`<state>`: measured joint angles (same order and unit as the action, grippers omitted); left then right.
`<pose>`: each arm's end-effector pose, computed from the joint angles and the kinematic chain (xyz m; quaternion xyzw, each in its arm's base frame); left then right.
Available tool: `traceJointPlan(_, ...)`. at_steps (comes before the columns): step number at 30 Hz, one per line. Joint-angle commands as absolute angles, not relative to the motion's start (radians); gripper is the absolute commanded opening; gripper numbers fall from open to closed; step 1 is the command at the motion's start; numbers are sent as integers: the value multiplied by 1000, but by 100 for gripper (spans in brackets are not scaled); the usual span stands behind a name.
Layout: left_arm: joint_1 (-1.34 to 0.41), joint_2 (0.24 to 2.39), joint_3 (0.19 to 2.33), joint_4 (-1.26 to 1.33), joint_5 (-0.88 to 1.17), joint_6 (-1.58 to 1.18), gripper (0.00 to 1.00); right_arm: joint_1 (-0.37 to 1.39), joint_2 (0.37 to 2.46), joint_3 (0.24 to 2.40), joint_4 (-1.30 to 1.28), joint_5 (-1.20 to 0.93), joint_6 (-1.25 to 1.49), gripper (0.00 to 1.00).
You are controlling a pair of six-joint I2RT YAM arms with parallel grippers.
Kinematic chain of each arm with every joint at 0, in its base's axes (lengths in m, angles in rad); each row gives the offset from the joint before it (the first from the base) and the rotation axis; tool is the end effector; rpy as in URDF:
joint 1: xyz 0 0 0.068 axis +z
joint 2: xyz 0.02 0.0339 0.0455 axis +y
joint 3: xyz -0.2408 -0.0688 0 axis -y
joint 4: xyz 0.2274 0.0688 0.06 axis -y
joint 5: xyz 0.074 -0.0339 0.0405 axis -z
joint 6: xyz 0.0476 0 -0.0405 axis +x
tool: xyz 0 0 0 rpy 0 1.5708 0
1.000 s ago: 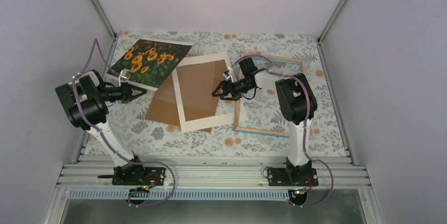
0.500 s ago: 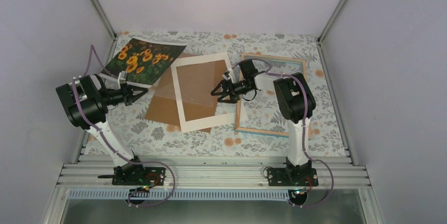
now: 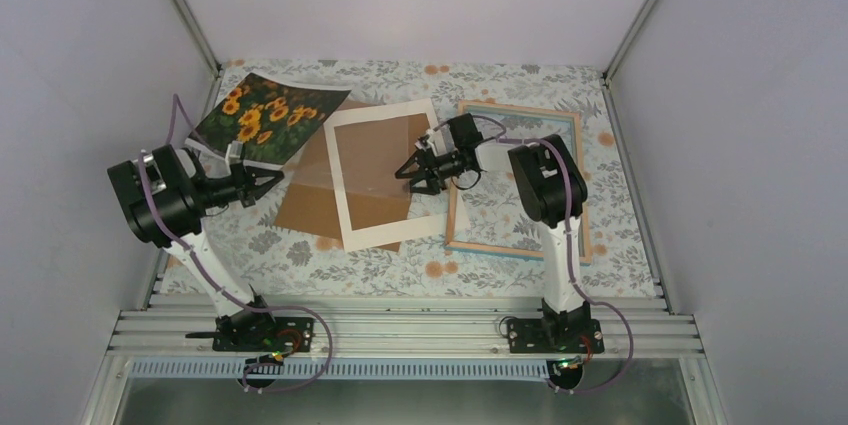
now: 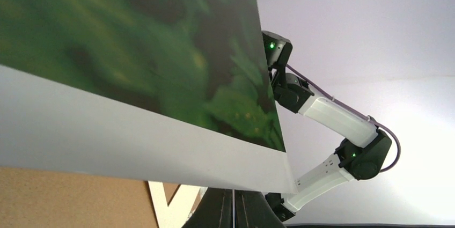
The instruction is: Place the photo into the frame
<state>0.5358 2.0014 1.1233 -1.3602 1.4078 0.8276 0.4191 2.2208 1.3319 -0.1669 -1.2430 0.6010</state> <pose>0.2487 0.0930 0.1315 -0.1050 0.7434 -0.6322 0.1914 0.3467 0.2038 0.0887 0.0763 -0.7964 -0.5925 0.0942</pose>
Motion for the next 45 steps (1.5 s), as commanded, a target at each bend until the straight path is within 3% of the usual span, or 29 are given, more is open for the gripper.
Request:
traceJointPlan(1, 512, 1947, 1102, -1358, 1451, 882, 2, 428, 2229, 1397, -88, -1304, 689, 66)
traceJointPlan(9, 414, 1907, 1088, -1356, 1422, 911, 2, 393, 2186, 1381, -109, -1279, 681, 34)
traceJointPlan(14, 404, 1890, 1092, -1358, 1420, 934, 2, 339, 2091, 1293, -144, -1229, 638, 5)
traceJointPlan(18, 389, 1876, 1088, -1356, 1420, 960, 6, 318, 1971, 1272, -216, -1192, 514, 4)
traceJointPlan(20, 382, 1877, 1095, -1356, 1420, 964, 28, 308, 1907, 1255, -242, -1178, 464, 4)
traceJointPlan(22, 378, 1878, 1103, -1356, 1420, 970, 57, 296, 1846, 1233, -277, -1161, 405, 4)
traceJointPlan(24, 374, 1874, 1113, -1356, 1419, 977, 69, 272, 1789, 1200, -308, -1136, 350, 4)
traceJointPlan(27, 361, 1850, 1126, -1356, 1415, 992, 78, 215, 1726, 1141, -369, -1120, 256, 4)
traceJointPlan(30, 328, 1807, 1154, -1332, 1372, 990, 80, 136, 1673, 1106, -474, -1090, 130, 4)
traceJointPlan(37, 207, 1627, 1155, -952, 1095, 733, 81, 38, 1545, 1125, -806, -960, -233, 4)
traceJointPlan(45, -26, 1495, 1057, -521, 774, 502, 84, 0, 1437, 1083, -875, -675, -363, 4)
